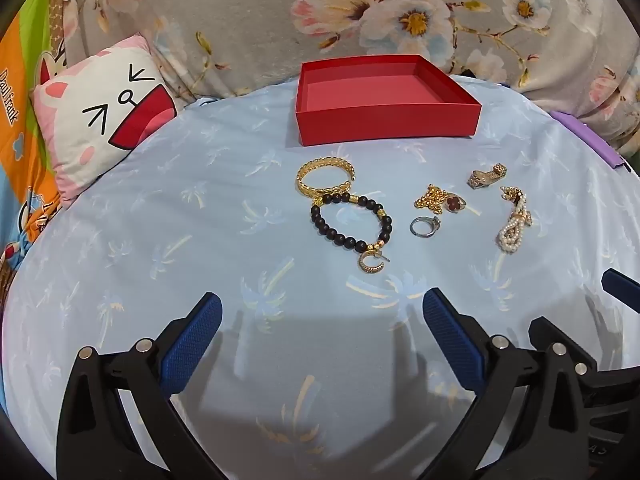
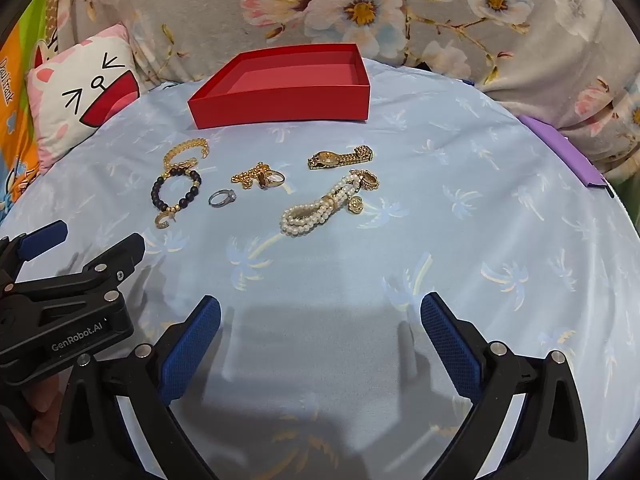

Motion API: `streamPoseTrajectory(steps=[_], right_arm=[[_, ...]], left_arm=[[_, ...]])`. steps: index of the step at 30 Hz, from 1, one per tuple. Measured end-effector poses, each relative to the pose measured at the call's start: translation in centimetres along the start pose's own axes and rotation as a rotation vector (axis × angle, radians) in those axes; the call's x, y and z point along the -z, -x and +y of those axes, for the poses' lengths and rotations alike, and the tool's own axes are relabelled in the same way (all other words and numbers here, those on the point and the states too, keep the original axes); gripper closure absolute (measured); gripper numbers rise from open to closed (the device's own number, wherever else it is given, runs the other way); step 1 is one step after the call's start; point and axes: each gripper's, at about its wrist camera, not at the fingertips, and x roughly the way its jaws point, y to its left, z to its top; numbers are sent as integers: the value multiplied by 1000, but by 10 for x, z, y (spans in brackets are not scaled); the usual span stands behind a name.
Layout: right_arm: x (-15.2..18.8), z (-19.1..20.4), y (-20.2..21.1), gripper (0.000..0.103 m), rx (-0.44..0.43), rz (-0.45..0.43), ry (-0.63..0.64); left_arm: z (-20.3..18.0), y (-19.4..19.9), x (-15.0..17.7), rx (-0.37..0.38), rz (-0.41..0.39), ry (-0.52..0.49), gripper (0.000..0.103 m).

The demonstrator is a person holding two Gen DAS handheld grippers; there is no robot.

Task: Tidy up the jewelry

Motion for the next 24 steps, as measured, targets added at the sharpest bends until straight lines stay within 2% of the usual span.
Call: streamPoseTrajectory(steps=[24], right_arm=[[-1,0,1,5,0,4,0]], left_arm=[[0,0,0,-2,-1,1,5]])
